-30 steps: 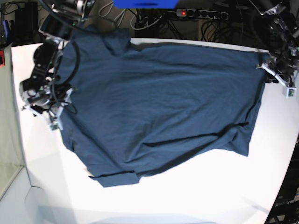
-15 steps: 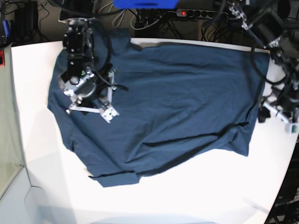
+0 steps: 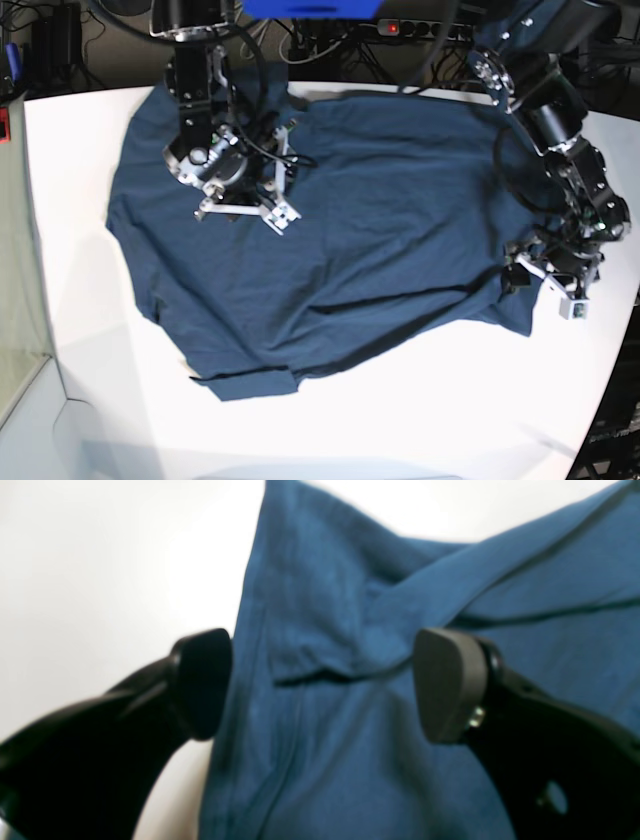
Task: Layout the t-shirt on the table in an organized manner, then fold the t-shirt properly
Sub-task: 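Release the shirt and grasp new folds with both grippers, then pull the grasped shirt folds outward with both grippers to smooth it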
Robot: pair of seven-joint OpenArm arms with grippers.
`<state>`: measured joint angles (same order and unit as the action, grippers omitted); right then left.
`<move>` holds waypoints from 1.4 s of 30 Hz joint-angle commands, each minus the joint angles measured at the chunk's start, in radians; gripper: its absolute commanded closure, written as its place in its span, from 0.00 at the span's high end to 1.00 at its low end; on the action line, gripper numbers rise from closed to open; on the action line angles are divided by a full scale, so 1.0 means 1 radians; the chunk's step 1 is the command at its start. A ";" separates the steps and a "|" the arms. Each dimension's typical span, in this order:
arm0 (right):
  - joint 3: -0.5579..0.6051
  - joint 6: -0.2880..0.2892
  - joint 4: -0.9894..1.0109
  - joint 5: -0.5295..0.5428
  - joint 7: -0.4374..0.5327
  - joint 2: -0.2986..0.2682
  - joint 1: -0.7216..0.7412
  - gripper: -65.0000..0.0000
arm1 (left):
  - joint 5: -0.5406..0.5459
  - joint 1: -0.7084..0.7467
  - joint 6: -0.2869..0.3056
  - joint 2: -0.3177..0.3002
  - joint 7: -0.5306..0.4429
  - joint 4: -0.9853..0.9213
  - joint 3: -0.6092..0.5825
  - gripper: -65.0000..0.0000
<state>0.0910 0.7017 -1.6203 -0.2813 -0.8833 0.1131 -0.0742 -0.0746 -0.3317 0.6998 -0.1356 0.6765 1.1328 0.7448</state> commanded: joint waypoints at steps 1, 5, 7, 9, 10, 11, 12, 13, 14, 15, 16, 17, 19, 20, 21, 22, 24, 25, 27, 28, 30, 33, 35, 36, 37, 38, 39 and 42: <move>0.000 -0.004 0.002 -0.017 -0.017 0.001 0.006 0.55 | 0.016 -0.027 -0.002 -0.014 -0.021 0.016 -0.001 0.84; 0.000 -0.004 0.033 -0.017 -0.017 0.000 0.012 0.55 | 0.014 -0.034 -0.065 -0.011 -0.065 0.014 -0.005 0.84; 0.000 -0.004 0.041 -0.017 -0.017 0.000 0.011 0.55 | 0.022 -0.033 -0.101 -0.012 -0.080 0.002 -0.006 0.84; 0.003 -0.004 0.050 -0.017 -0.017 0.000 0.011 0.55 | 0.016 -0.036 -0.104 -0.012 -0.088 -0.032 -0.023 0.84; 0.003 -0.004 0.053 -0.017 -0.017 0.000 0.011 0.55 | 0.020 -0.036 -0.110 -0.017 -0.088 -0.043 -0.032 0.84; 0.002 -0.004 0.055 -0.017 -0.017 0.000 0.011 0.55 | 0.022 -0.036 -0.110 -0.017 -0.088 -0.052 -0.035 0.84; 0.000 -0.004 0.055 -0.017 -0.015 0.000 0.009 0.55 | 0.023 -0.036 -0.110 -0.017 -0.090 -0.061 -0.037 0.84; 0.000 -0.004 0.055 -0.017 -0.015 0.000 0.009 0.55 | 0.023 -0.036 -0.110 -0.017 -0.091 -0.070 -0.040 0.84; 0.000 -0.004 0.055 -0.017 -0.015 -0.002 0.007 0.55 | 0.023 -0.037 -0.110 -0.017 -0.094 -0.079 -0.041 0.84; 0.000 -0.004 0.055 -0.017 -0.015 -0.002 0.007 0.55 | 0.023 -0.037 -0.110 -0.016 -0.107 -0.089 -0.041 0.84; 0.000 -0.004 0.055 -0.017 -0.015 -0.003 0.007 0.55 | 0.022 -0.037 -0.110 -0.014 -0.117 -0.095 -0.041 0.84; 0.000 -0.004 0.055 -0.017 -0.015 -0.011 0.007 0.55 | 0.022 -0.037 -0.110 -0.012 -0.123 -0.099 -0.041 0.84; 0.000 -0.004 0.055 -0.017 -0.015 -0.017 0.007 0.55 | 0.023 -0.037 -0.110 -0.012 -0.123 -0.099 -0.038 0.81; -0.001 -0.004 0.055 -0.017 -0.015 -0.019 0.007 0.55 | 0.023 -0.037 -0.110 -0.012 -0.123 -0.106 -0.038 0.77; -0.001 -0.004 0.055 -0.017 -0.015 -0.020 0.007 0.55 | 0.023 -0.037 -0.110 -0.016 -0.123 -0.115 -0.038 0.73; -0.001 -0.004 0.055 -0.017 -0.015 -0.020 0.007 0.55 | 0.023 -0.037 -0.110 -0.017 -0.123 -0.125 -0.037 0.66; -0.001 -0.004 0.055 -0.017 -0.015 -0.022 0.006 0.55 | 0.023 -0.039 -0.110 -0.017 -0.125 -0.142 -0.035 0.52; -0.001 -0.004 0.055 -0.017 -0.015 -0.022 0.006 0.55 | 0.025 -0.039 -0.110 -0.019 -0.125 -0.144 -0.035 0.46; -0.001 -0.004 0.055 -0.017 -0.015 -0.022 0.004 0.55 | 0.025 -0.039 -0.110 -0.019 -0.125 -0.144 -0.035 0.37; -0.001 -0.004 0.055 -0.017 -0.015 -0.022 0.004 0.55 | 0.025 -0.040 -0.110 -0.019 -0.125 -0.144 -0.035 0.34; -0.001 -0.004 0.055 -0.017 -0.015 -0.022 0.004 0.55 | 0.025 -0.040 -0.110 -0.019 -0.125 -0.138 -0.035 0.31; -0.001 -0.004 0.055 -0.017 -0.015 -0.022 0.003 0.55 | 0.026 -0.042 -0.108 -0.017 -0.125 -0.135 -0.035 0.26; -0.001 -0.004 0.055 -0.017 -0.015 -0.023 0.003 0.55 | 0.026 -0.054 -0.104 -0.016 -0.125 -0.135 -0.035 0.21; -0.001 -0.004 0.055 -0.017 -0.015 -0.023 0.003 0.55 | 0.026 -0.056 -0.104 -0.016 -0.125 -0.135 -0.035 0.18; -0.001 -0.004 0.055 -0.017 -0.015 -0.026 0.003 0.55 | 0.026 -0.057 -0.104 -0.016 -0.125 -0.135 -0.035 0.15; -0.001 -0.004 0.055 -0.017 -0.015 -0.033 0.003 0.55 | 0.026 -0.062 -0.104 -0.016 -0.125 -0.135 -0.035 0.10; -0.001 -0.004 0.055 -0.017 -0.015 -0.036 0.003 0.55 | 0.026 -0.063 -0.104 -0.016 -0.125 -0.135 -0.035 0.03; -0.001 -0.004 0.055 -0.017 -0.015 -0.036 0.003 0.55 | 0.026 -0.077 -0.108 -0.014 -0.125 -0.136 -0.035 0.01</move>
<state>0.0921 0.6991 -1.5719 -0.2378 -0.8272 0.0853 -0.0616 -0.0628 -0.3756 0.5934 -0.1379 0.5751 0.9760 0.7116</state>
